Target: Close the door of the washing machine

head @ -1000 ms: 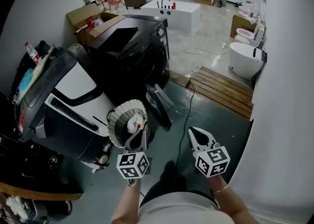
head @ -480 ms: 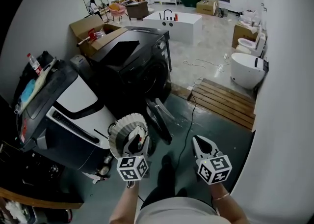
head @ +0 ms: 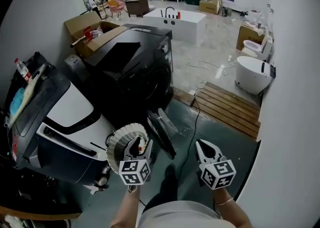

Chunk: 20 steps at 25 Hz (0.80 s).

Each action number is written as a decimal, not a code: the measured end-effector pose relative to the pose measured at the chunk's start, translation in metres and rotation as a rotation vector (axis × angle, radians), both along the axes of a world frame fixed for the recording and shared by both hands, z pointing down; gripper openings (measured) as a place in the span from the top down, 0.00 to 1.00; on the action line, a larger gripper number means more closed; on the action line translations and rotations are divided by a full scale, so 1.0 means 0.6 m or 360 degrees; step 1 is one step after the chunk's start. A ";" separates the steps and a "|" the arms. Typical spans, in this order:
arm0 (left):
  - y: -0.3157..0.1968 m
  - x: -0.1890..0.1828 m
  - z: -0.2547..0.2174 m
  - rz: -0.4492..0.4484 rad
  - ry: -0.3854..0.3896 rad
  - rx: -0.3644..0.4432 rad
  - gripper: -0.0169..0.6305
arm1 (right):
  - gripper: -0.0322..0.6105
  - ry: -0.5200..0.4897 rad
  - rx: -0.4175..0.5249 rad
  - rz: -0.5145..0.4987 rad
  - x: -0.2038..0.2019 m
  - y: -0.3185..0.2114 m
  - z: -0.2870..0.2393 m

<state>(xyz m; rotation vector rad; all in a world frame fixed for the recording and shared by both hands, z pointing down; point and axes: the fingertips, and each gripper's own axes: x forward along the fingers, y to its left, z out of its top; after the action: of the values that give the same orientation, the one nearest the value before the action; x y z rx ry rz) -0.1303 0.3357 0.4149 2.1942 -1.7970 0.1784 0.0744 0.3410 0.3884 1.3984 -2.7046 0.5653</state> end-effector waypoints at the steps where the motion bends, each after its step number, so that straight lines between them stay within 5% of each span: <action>1: -0.024 -0.011 0.004 -0.0003 0.0007 -0.0005 0.64 | 0.94 -0.0004 -0.0012 -0.0002 -0.012 -0.025 0.003; 11: -0.245 -0.131 0.051 -0.0012 0.0071 -0.0112 0.56 | 0.94 -0.0026 -0.0070 -0.0028 -0.150 -0.271 0.010; 20: -0.371 -0.205 0.083 -0.0031 0.0126 -0.0167 0.56 | 0.94 0.0008 -0.0122 0.0016 -0.202 -0.392 0.029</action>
<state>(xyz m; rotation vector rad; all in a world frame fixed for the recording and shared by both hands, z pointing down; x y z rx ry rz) -0.2533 0.1132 0.4644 2.0813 -1.7253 0.1750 -0.0465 0.1059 0.4057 1.3940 -2.6434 0.6579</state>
